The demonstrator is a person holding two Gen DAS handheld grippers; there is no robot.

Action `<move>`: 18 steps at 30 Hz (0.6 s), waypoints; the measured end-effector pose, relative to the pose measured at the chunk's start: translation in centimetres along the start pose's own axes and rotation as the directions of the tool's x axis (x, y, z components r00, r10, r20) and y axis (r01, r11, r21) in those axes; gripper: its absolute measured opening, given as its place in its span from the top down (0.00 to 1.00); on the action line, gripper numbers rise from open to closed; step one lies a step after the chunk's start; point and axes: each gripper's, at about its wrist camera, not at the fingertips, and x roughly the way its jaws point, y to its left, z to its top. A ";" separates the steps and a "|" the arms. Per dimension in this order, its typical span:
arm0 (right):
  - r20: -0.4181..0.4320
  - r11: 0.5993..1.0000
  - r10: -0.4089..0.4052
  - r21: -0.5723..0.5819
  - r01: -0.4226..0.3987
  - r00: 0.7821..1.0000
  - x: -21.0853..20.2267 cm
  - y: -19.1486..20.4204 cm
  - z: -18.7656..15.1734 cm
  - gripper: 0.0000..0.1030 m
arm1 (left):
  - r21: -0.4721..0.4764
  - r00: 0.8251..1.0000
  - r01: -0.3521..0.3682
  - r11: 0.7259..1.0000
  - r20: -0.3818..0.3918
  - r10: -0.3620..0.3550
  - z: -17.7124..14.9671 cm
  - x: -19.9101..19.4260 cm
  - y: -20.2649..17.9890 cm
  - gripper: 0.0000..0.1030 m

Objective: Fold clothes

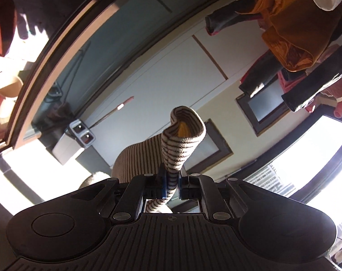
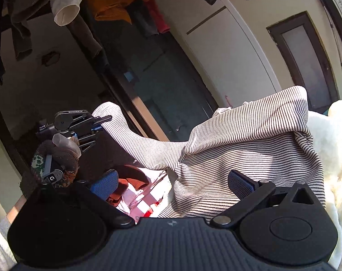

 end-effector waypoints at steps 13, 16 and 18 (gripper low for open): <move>0.019 0.999 -0.032 0.018 0.032 0.999 -1.0 -3.2 -0.5 0.00 | 0.185 0.981 0.113 0.976 -0.179 -0.080 -5.2 6.1 -12.9 0.91; 0.027 0.999 -0.038 0.030 0.037 0.999 -0.8 -3.7 -0.7 0.00 | 0.204 0.973 0.125 0.971 -0.219 -0.079 -6.2 8.0 -14.5 0.91; 0.024 0.999 -0.034 0.042 0.033 0.999 -0.7 -4.0 -0.8 0.00 | 0.213 0.965 0.133 0.968 -0.252 -0.077 -7.1 9.4 -15.3 0.91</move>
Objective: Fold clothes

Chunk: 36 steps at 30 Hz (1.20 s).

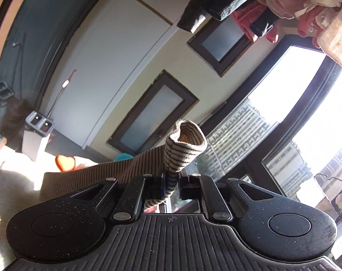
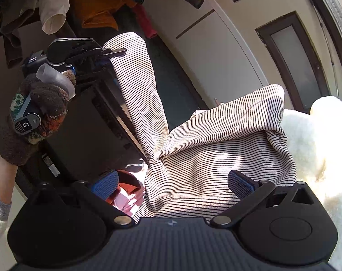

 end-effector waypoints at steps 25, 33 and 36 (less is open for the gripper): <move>-0.028 0.983 -0.071 0.169 0.074 0.997 -1.2 -4.6 -1.6 0.00 | 0.032 0.950 0.038 0.999 -0.310 -0.027 -7.7 13.5 -3.3 0.85; -0.028 0.976 -0.079 0.200 0.083 0.996 -1.6 -5.4 -2.1 0.00 | 0.021 0.940 0.041 0.999 -0.340 -0.032 -9.0 14.9 -3.3 0.75; -0.031 0.975 -0.071 0.209 0.075 0.997 -1.7 -5.5 -2.3 0.00 | 0.015 0.939 0.037 0.999 -0.342 -0.030 -9.4 15.3 -3.1 0.70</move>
